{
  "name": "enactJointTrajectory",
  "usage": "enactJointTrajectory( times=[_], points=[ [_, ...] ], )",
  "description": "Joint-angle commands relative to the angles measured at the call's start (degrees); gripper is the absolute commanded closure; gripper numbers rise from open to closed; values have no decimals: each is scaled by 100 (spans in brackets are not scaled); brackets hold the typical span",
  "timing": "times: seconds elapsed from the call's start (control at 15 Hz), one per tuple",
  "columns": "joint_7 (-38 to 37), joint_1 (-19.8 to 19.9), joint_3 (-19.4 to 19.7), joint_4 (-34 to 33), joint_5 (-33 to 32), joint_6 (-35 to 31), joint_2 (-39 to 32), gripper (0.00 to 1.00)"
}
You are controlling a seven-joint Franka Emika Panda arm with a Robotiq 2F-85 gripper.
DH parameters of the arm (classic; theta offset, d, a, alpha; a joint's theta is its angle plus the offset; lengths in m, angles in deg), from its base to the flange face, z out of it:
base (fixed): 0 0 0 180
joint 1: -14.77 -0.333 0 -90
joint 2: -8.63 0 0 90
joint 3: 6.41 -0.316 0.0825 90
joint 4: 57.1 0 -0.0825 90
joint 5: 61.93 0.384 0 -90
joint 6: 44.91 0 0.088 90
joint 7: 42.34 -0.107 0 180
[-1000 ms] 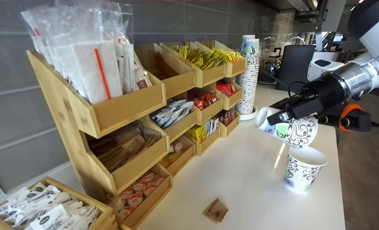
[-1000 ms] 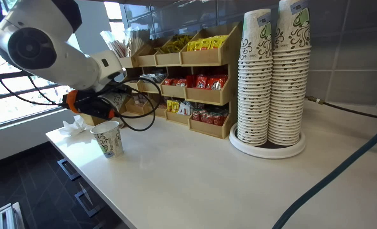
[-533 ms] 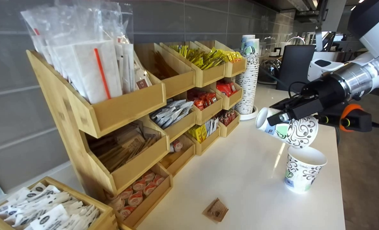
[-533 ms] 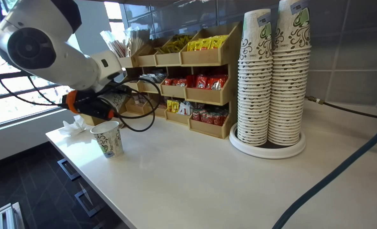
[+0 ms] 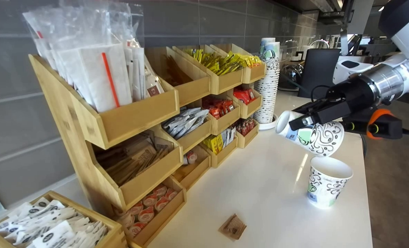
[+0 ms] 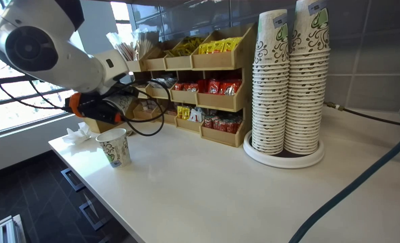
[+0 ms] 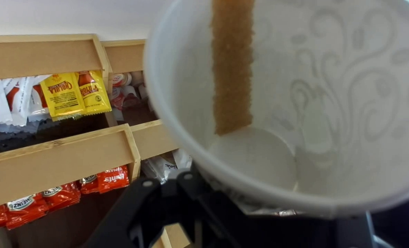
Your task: Pick up the paper cup on the right and pour its contents into the paper cup on the left
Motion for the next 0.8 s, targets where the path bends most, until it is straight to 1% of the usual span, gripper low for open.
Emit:
enactJointTrajectory(
  times=[0.0, 0.07, 0.13, 0.2, 0.4, 0.73],
  points=[
    [58, 7, -18, 0, 33, 112, 164, 58],
    [-66, -44, 16, 0, -36, 216, 121, 58],
    [-227, -4, -79, 1, -73, 37, -30, 58],
    [-261, -10, -51, 5, -107, 122, -9, 58],
    [-428, 56, -169, 17, -141, -140, -135, 58],
    [-627, 34, -271, 18, -109, -374, -226, 58]
  ],
)
